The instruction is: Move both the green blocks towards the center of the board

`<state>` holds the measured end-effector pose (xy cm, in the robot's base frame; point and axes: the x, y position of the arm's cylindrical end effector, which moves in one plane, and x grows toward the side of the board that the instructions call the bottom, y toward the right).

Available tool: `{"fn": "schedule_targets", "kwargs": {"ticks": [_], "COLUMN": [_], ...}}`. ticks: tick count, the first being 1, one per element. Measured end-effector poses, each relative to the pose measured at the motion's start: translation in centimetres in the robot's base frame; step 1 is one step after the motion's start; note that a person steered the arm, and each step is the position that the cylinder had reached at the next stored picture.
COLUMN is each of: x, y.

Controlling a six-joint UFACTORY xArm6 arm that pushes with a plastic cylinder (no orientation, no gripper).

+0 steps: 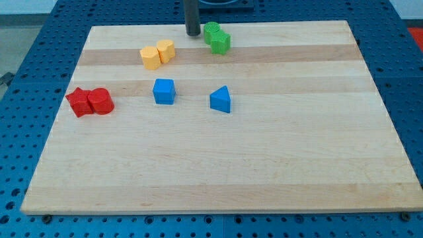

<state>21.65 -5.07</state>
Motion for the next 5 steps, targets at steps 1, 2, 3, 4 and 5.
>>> {"fn": "schedule_targets", "kwargs": {"ticks": [1,2,3,4,5], "x": [-2.3,-2.3,-2.1,-0.7,1.6], "y": [0.3,0.9,2.1,3.0,3.6]}}
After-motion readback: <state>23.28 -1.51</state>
